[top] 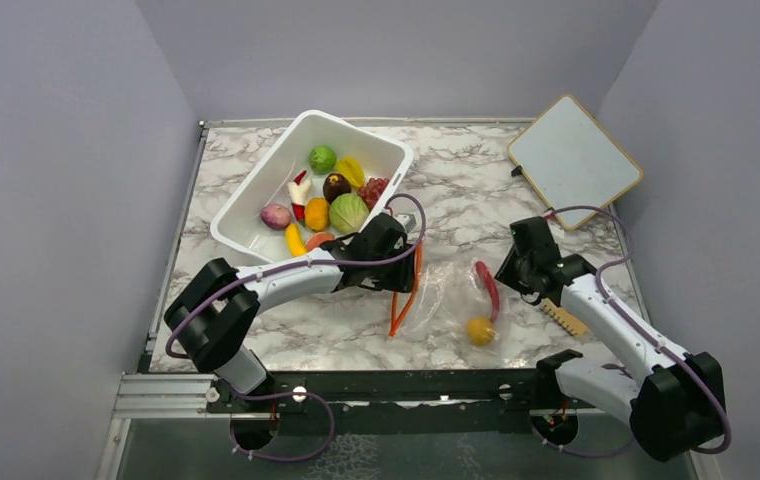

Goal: Open the zip-top bag and remove the fake food
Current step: Pick up the fake vegetable from the zipper food storage bag.

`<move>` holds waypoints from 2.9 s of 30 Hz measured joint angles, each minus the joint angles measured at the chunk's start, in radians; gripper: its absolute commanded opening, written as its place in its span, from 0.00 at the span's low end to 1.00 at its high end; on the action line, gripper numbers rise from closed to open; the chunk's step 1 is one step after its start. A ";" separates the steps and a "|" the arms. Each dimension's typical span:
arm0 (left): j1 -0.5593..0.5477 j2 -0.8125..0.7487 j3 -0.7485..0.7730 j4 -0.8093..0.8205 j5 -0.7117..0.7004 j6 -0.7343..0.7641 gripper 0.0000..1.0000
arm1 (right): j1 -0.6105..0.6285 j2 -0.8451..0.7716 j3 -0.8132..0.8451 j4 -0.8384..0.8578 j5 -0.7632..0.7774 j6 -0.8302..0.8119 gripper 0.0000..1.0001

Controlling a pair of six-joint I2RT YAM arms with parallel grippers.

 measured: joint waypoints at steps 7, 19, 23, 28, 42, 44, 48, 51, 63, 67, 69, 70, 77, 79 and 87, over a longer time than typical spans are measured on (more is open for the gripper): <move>-0.003 0.005 -0.015 0.145 0.145 -0.058 0.48 | -0.228 0.034 -0.013 0.043 -0.149 -0.080 0.29; -0.008 0.050 -0.019 0.198 0.225 -0.081 0.50 | -0.245 0.212 -0.030 0.165 -0.344 -0.155 0.17; -0.013 0.094 -0.018 0.207 0.233 -0.095 0.50 | -0.245 0.193 -0.069 0.228 -0.423 -0.164 0.15; -0.016 0.153 -0.018 0.206 0.233 -0.127 0.50 | -0.245 0.160 -0.096 0.245 -0.472 -0.167 0.15; -0.019 0.173 -0.018 0.238 0.233 -0.143 0.49 | -0.245 0.133 -0.069 0.138 -0.375 -0.164 0.14; -0.019 0.177 -0.018 0.238 0.233 -0.143 0.47 | -0.245 0.126 -0.093 0.152 -0.385 -0.148 0.12; -0.021 0.188 -0.018 0.238 0.233 -0.140 0.46 | -0.246 0.124 -0.130 0.217 -0.445 -0.123 0.09; -0.025 0.198 -0.018 0.238 0.233 -0.134 0.46 | -0.248 0.150 -0.157 0.294 -0.533 -0.100 0.08; -0.052 0.200 -0.018 0.274 0.245 -0.102 0.50 | -0.249 0.167 -0.194 0.372 -0.669 -0.051 0.09; -0.058 0.207 -0.006 0.283 0.275 -0.046 0.49 | -0.249 0.176 -0.197 0.378 -0.680 -0.056 0.09; -0.066 0.219 0.018 0.272 0.280 0.000 0.48 | -0.249 0.177 -0.206 0.378 -0.680 -0.060 0.09; -0.071 0.225 0.035 0.262 0.281 0.028 0.48 | -0.249 0.177 -0.212 0.378 -0.678 -0.061 0.09; -0.119 0.233 0.099 0.185 0.224 0.202 0.47 | -0.249 0.189 -0.233 0.370 -0.678 -0.076 0.09; -0.125 0.235 0.108 0.167 0.204 0.232 0.44 | -0.249 0.189 -0.233 0.370 -0.678 -0.079 0.09; -0.125 0.248 0.129 0.151 0.248 0.247 0.39 | -0.249 0.189 -0.235 0.371 -0.678 -0.085 0.09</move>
